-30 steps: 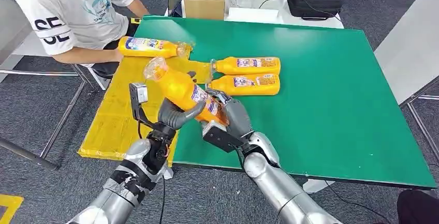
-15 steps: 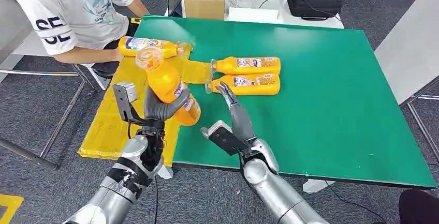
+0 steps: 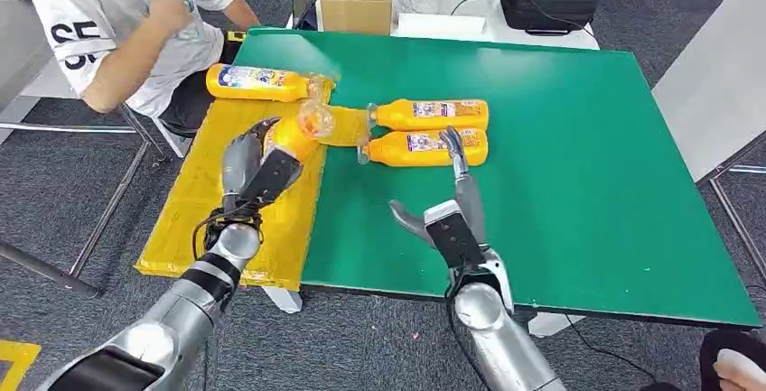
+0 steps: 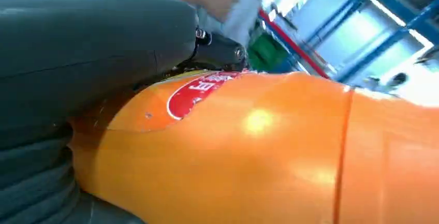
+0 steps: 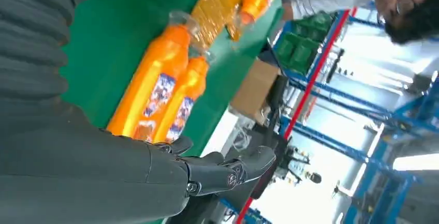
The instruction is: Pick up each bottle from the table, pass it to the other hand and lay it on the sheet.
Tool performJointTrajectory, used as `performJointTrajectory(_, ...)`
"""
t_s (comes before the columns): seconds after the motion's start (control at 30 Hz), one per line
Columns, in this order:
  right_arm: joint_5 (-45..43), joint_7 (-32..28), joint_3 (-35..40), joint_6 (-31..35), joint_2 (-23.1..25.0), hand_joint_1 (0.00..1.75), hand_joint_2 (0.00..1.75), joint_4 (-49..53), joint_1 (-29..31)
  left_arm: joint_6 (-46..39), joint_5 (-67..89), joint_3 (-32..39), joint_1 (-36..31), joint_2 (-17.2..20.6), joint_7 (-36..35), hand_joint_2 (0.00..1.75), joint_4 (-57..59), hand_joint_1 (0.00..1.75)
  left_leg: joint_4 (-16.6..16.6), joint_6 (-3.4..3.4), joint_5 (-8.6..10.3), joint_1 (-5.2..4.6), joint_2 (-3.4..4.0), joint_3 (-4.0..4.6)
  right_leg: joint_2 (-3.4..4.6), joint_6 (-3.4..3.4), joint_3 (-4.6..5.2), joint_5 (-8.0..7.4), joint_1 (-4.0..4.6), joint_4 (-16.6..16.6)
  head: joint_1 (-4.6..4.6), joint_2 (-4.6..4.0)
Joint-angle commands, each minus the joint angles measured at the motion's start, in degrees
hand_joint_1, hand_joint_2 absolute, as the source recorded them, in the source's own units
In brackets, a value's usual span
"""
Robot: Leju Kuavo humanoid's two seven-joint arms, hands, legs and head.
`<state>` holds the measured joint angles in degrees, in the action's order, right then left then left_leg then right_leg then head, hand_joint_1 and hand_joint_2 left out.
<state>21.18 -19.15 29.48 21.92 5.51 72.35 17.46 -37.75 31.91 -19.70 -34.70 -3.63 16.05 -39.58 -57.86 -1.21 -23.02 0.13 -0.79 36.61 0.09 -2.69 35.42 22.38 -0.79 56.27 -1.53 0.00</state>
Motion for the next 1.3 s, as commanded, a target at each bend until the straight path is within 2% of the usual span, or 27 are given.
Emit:
performJointTrajectory(0.03, -0.08, 1.6, -4.63, -2.83, -1.82, 0.0, 1.75, 7.43, -1.88, 4.21, 20.53, -9.98, -9.09, 4.5, -16.14, 1.75, 18.86, 1.75, -0.01, 0.05, -0.09, 0.01, 0.0, -0.19, -0.05, 0.07, -0.19, 0.11, 0.02, 0.03, -0.02, 0.0)
performJointTrajectory(0.2, 0.01, 1.96, -5.35, -3.77, -1.76, 0.0, 1.75, 8.46, -2.51, 9.79, 26.17, -11.68, -9.71, 5.13, -19.97, 1.75, 20.41, 1.75, -0.02, 0.06, -0.12, 0.03, 0.07, -0.2, 0.01, 0.09, -0.2, 0.11, 0.04, 0.02, -0.02, 0.0)
performJointTrajectory(0.3, 0.0, 1.97, -5.45, -3.79, -1.81, 0.0, 1.75, 8.57, -2.61, 9.81, 26.31, -11.64, -9.62, 5.19, -20.05, 1.75, 20.34, 1.75, -0.02, 0.05, -0.1, 0.02, 0.05, -0.18, -0.03, 0.08, -0.18, 0.11, 0.03, 0.01, 0.0, 0.0)
performJointTrajectory(0.37, -0.54, 2.11, -6.01, -4.5, -1.65, 0.0, 1.75, 9.03, -2.88, 13.98, 28.28, -12.1, -10.11, 4.99, -22.53, 1.75, 21.41, 1.75, -0.06, 0.06, -0.15, 0.05, 0.08, -0.21, 0.0, 0.1, -0.22, 0.13, 0.07, 0.03, 0.0, 0.0)
performJointTrajectory(0.43, -1.06, 2.21, -6.69, -5.33, -1.56, 0.0, 1.75, 9.62, -3.17, 19.87, 28.46, -11.0, -10.18, 4.82, -22.84, 1.75, 21.84, 1.75, -0.08, 0.07, -0.17, 0.06, 0.08, -0.24, -0.03, 0.11, -0.24, 0.16, 0.07, 0.05, 0.0, 0.0)
performJointTrajectory(0.6, -1.22, 2.31, -6.79, -5.81, -1.64, 0.0, 1.75, 9.72, -3.17, 20.55, 28.48, -10.69, -10.05, 4.99, -22.83, 1.75, 22.0, 1.75, -0.02, 0.04, -0.07, 0.03, 0.1, -0.1, 0.02, 0.06, -0.09, 0.05, 0.04, 0.0, -0.02, 0.0)
performJointTrajectory(0.77, -2.16, 2.41, -7.49, -7.39, -1.97, 0.0, 1.75, 10.2, -3.56, 29.32, 28.86, -9.17, -10.36, 6.05, -23.5, 1.75, 23.64, 1.75, 0.02, 0.04, -0.07, 0.01, 0.1, -0.15, 0.04, 0.06, -0.14, 0.05, 0.02, -0.02, 0.0, 0.0)
performJointTrajectory(0.8, -2.16, 2.4, -7.6, -7.4, -2.07, 0.0, 1.75, 10.19, -3.55, 30.23, 28.7, -9.01, -10.44, 6.11, -23.47, 1.75, 24.01, 0.0, 0.02, 0.06, -0.15, 0.01, 0.12, -0.33, 0.04, 0.1, -0.33, 0.13, 0.03, -0.02, 0.02, 0.0)
performJointTrajectory(0.83, -3.08, 2.33, -7.73, -8.22, -2.27, 0.0, 1.75, 10.15, -3.5, 32.84, 27.98, -8.16, -10.54, 6.23, -22.5, 0.0, 24.23, 0.0, 0.03, 0.04, -0.09, 0.01, 0.12, -0.2, 0.08, 0.07, -0.2, 0.05, 0.02, -0.02, -0.02, 0.0)
performJointTrajectory(0.93, -4.85, 1.9, -8.31, -9.31, -2.68, 0.0, 1.75, 9.89, -3.32, 35.46, 26.06, -6.35, -10.59, 6.54, -19.37, 0.0, 23.97, 0.0, -0.01, 0.07, -0.16, 0.03, 0.15, -0.38, 0.08, 0.11, -0.39, 0.13, 0.05, -0.01, 0.02, 0.0)
performJointTrajectory(1.13, -4.68, 1.81, -8.42, -9.31, -3.0, 0.0, 1.75, 9.54, -3.07, 36.22, 26.21, -6.47, -10.84, 6.79, -18.91, 0.0, 23.93, 0.0, 0.05, 0.03, -0.05, 0.0, 0.04, -0.33, 0.02, 0.05, -0.34, 0.05, 0.01, -0.03, -0.02, 0.0)
performJointTrajectory(1.3, -5.78, 1.53, -8.99, -9.96, -3.79, 0.0, 1.75, 8.64, -3.09, 39.12, 18.94, -0.29, -10.27, 7.12, -10.55, 0.0, 21.88, 0.0, 0.04, 0.06, -0.05, -0.01, 0.02, -0.35, 0.04, 0.06, -0.38, 0.05, 0.0, -0.03, 0.0, -0.02)
